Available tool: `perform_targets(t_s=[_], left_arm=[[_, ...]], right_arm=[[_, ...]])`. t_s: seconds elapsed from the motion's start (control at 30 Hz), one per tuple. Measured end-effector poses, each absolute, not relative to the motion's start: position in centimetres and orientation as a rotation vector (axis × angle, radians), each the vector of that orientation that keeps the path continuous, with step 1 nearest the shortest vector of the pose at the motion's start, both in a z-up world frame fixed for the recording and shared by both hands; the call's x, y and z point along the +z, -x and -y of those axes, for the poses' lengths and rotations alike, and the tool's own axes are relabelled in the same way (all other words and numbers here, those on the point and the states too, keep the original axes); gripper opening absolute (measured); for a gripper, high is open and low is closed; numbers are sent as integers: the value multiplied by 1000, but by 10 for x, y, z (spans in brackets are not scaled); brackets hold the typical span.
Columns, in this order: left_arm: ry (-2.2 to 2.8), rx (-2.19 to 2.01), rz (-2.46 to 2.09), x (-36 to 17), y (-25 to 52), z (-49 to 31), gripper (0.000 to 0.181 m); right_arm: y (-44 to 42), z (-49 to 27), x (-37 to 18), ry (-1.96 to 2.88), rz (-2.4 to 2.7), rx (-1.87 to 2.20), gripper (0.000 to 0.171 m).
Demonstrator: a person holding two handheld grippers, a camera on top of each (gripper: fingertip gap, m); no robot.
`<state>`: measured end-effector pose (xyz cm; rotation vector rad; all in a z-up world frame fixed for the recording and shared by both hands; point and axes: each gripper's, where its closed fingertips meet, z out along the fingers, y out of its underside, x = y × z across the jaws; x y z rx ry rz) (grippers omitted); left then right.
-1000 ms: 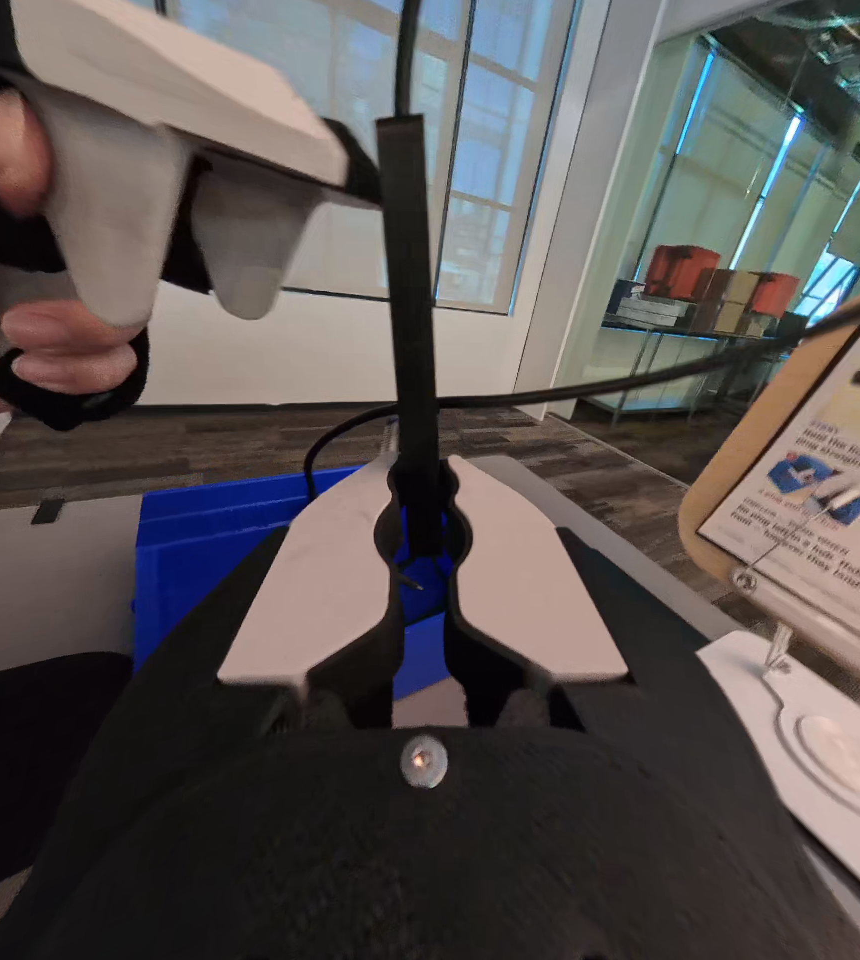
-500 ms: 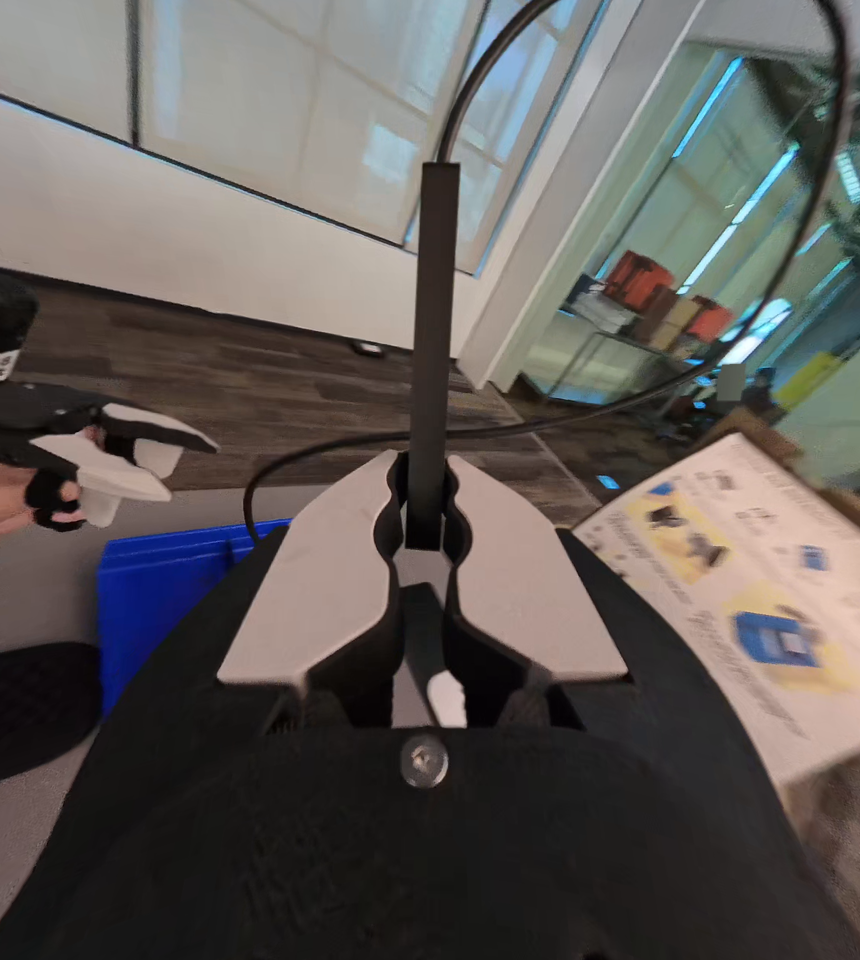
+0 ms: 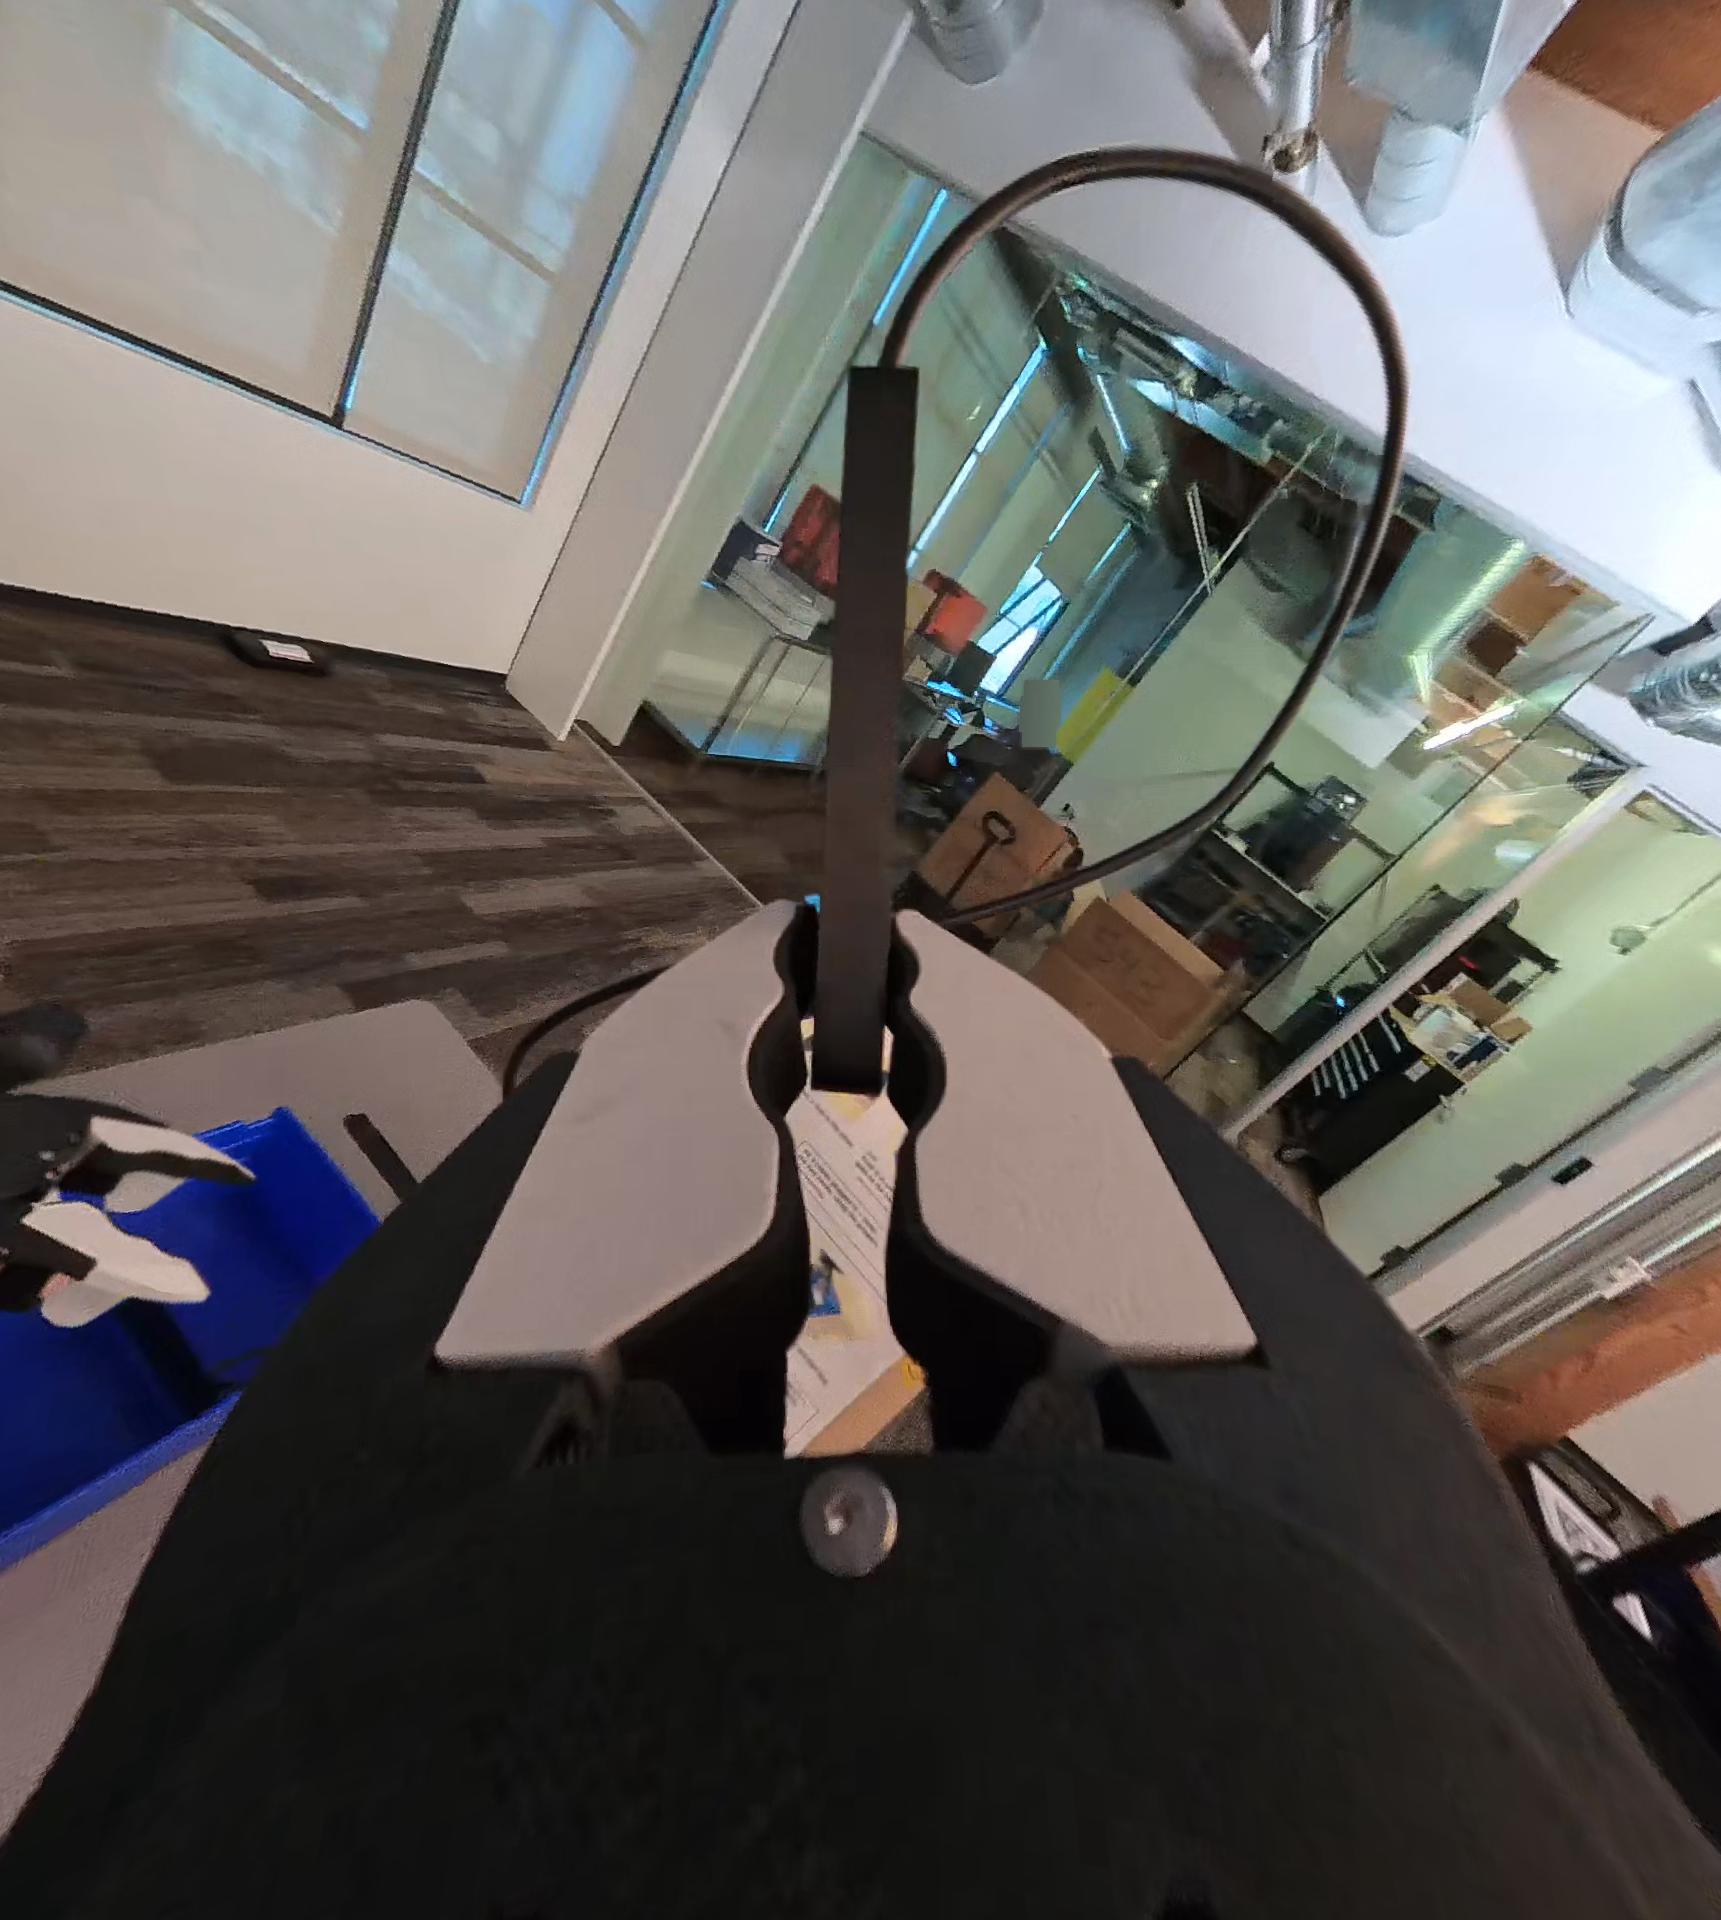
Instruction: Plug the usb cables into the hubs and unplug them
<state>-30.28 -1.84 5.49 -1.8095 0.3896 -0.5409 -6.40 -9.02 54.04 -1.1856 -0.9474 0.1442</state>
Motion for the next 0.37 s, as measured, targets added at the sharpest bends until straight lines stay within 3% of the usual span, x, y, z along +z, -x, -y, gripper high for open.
perform_targets(t_s=[0.13, 0.37], left_arm=[[1791, -588, -410, 57, 291, 18, 84], [1626, -549, -578, 91, 254, 38, 81]], right_arm=[[66, 93, 522, 1368, 1002, 172, 12], [62, 62, 394, 1644, 1173, 176, 12]])
